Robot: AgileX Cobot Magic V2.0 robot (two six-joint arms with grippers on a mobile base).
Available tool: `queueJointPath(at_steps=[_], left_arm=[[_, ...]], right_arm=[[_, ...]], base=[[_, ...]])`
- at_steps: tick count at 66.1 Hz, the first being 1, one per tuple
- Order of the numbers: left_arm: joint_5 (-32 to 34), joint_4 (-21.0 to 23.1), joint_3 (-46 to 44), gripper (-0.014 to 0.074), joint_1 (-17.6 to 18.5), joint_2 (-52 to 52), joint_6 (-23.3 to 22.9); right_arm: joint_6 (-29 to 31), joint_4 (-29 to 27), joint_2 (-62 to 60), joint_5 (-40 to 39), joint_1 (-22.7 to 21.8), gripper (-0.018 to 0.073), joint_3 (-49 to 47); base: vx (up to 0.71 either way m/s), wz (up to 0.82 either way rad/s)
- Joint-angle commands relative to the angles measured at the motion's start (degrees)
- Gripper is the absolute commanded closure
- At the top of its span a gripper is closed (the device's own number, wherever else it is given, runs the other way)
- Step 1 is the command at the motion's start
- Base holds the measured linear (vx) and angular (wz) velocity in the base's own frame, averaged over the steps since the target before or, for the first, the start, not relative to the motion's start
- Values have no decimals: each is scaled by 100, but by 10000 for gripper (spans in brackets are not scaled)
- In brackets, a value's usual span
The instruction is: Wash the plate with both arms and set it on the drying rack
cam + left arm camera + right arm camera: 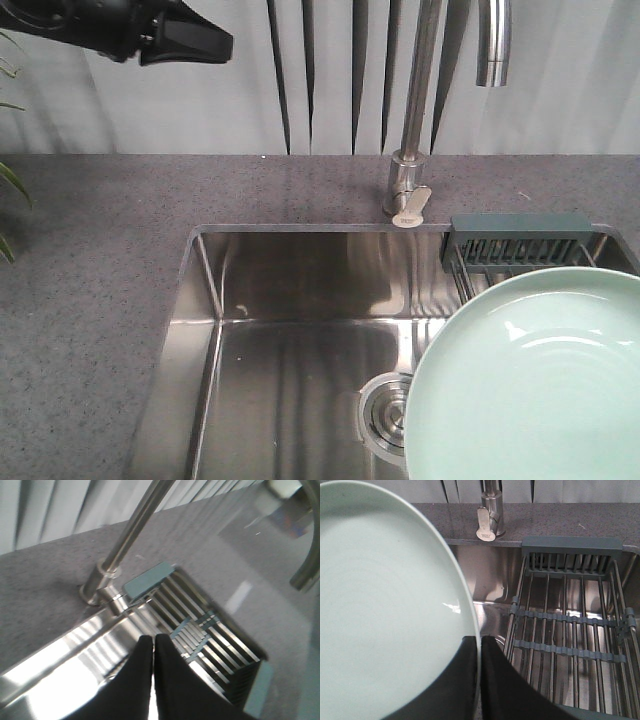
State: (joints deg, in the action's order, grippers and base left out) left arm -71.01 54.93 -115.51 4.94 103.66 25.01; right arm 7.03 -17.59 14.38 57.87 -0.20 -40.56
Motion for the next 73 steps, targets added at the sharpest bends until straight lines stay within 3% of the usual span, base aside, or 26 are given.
queueJointPath(at_steps=[1,8,21,29,46,56,65,73], left_arm=[[-67,-647,-159,603,36,-938,-346],[-67,-960,-144,602,36,-1646,-435],[-33,-971,778,602,36,-3196,-160],[384,-971,2133,602,36,-4407,173],[1911,-978,5610,602,36,-7347,561],[2603,-983,7341,602,36,-9036,254],[2814,-1050,8169,602,36,-9686,-189],[2858,-1220,8304,602,36,-9600,92]], right_arm=[[-5,-76,82,-437,-34,564,-126],[0,-75,82,-442,-34,564,-126],[0,-75,82,-408,-34,564,-126],[0,-75,82,-394,-34,564,-126],[-5,-85,82,-427,-34,564,-126],[-22,-130,82,-283,-34,564,-126],[-22,-253,82,78,-34,564,-126],[-158,-304,96,377,-34,564,-126]], base=[[0,0],[0,0],[0,0],[0,0],[0,0],[0,0],[0,0],[0,0]])
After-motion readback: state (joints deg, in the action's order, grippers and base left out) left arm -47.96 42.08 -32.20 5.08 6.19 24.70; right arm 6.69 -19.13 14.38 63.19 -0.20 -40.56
